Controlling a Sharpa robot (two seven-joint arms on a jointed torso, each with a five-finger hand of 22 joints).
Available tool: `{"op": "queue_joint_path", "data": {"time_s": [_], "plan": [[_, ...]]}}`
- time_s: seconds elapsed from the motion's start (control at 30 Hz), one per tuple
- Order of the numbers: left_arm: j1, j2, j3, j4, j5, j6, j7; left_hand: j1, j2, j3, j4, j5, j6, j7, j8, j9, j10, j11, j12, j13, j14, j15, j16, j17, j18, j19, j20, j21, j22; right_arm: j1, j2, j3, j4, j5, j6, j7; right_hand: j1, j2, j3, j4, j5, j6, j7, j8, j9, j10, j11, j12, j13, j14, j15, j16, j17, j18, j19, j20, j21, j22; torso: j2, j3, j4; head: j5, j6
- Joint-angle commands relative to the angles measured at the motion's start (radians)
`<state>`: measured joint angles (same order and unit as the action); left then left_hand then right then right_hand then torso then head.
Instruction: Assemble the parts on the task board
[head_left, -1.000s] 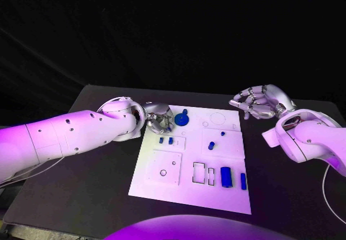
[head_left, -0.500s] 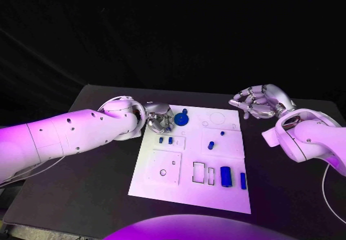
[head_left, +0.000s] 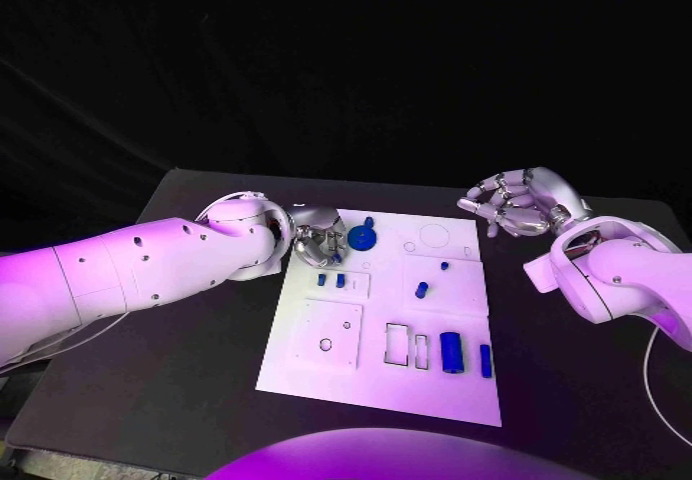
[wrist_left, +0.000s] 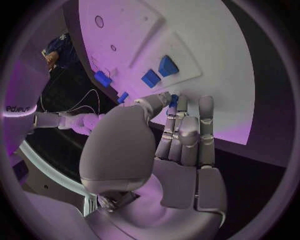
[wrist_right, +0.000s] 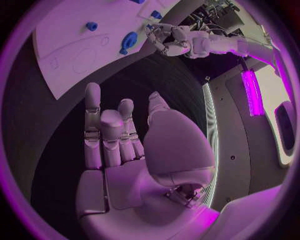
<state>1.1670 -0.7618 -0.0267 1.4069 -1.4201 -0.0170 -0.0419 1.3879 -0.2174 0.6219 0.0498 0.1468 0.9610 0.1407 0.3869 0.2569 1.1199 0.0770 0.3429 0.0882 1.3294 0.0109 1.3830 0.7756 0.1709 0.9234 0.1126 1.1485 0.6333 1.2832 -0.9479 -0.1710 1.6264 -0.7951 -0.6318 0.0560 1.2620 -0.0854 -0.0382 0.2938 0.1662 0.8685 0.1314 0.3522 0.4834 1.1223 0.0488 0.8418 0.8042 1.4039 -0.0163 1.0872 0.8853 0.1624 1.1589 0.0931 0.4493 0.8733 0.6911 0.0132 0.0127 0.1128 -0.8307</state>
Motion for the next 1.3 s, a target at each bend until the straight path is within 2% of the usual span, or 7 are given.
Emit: {"op": "queue_joint_path", "data": {"time_s": [0.03, 0.43, 0.97, 1.3], "plan": [[-0.003, 0.001, -0.003, 0.002, -0.009, 0.019, 0.005, -0.009, -0.001, -0.007, -0.001, -0.001, -0.006, -0.002, -0.004, 0.002, -0.012, 0.002, -0.006, 0.001, -0.006, -0.001, 0.001, -0.003, 0.013, -0.007, -0.002, -0.004, -0.002, 0.000, 0.001, 0.000, 0.002, -0.007, 0.008, 0.007, 0.001, 0.009, -0.004, 0.000, -0.003, -0.006, 0.000, 0.006, -0.001, -0.006, 0.002, 0.002, -0.002, -0.002, -0.002, -0.007, 0.001, 0.020, 0.006, 0.000, -0.004, -0.001, 0.000, -0.0004, 0.0001, 0.000, 0.000], [-0.003, 0.000, -0.003, 0.003, -0.009, -0.014, 0.022, -0.017, -0.006, -0.016, -0.001, -0.001, -0.009, -0.001, -0.013, 0.001, -0.039, 0.008, -0.003, 0.008, -0.012, 0.004, 0.002, -0.010, 0.013, -0.010, 0.002, -0.008, -0.005, -0.001, 0.002, 0.000, 0.002, -0.005, 0.008, 0.007, 0.001, 0.009, -0.004, 0.000, -0.003, -0.006, 0.000, 0.006, -0.001, -0.006, 0.002, 0.002, -0.002, -0.002, -0.002, -0.007, 0.001, 0.020, 0.006, 0.000, -0.004, -0.001, 0.000, -0.0010, 0.0003, 0.001, 0.000], [-0.003, -0.001, -0.003, 0.003, -0.009, -0.015, 0.017, -0.033, -0.016, -0.028, 0.002, 0.000, -0.019, -0.002, -0.034, -0.003, -0.113, 0.027, 0.006, 0.017, -0.034, 0.021, -0.001, -0.044, 0.012, -0.017, 0.017, -0.016, -0.010, -0.001, 0.001, 0.000, 0.002, -0.005, 0.008, 0.008, 0.001, 0.009, -0.004, 0.000, -0.003, -0.006, 0.000, 0.006, -0.001, -0.006, 0.002, 0.002, -0.002, -0.002, -0.002, -0.007, 0.001, 0.020, 0.006, 0.000, -0.004, -0.001, 0.000, -0.0009, 0.0002, 0.003, 0.000], [-0.003, -0.003, -0.003, 0.004, -0.009, -0.022, 0.020, -0.035, -0.018, -0.030, 0.003, 0.000, -0.021, -0.002, -0.037, -0.004, -0.122, 0.030, 0.008, 0.018, -0.037, 0.023, -0.002, -0.049, 0.012, -0.017, 0.019, -0.017, -0.011, -0.001, 0.000, 0.000, 0.002, -0.004, 0.007, 0.008, 0.001, 0.009, -0.004, 0.000, -0.003, -0.006, 0.000, 0.006, -0.001, -0.006, 0.002, 0.002, -0.002, -0.002, -0.002, -0.007, 0.001, 0.020, 0.006, 0.000, -0.004, -0.001, 0.000, -0.0010, 0.0006, 0.002, -0.001]]}}
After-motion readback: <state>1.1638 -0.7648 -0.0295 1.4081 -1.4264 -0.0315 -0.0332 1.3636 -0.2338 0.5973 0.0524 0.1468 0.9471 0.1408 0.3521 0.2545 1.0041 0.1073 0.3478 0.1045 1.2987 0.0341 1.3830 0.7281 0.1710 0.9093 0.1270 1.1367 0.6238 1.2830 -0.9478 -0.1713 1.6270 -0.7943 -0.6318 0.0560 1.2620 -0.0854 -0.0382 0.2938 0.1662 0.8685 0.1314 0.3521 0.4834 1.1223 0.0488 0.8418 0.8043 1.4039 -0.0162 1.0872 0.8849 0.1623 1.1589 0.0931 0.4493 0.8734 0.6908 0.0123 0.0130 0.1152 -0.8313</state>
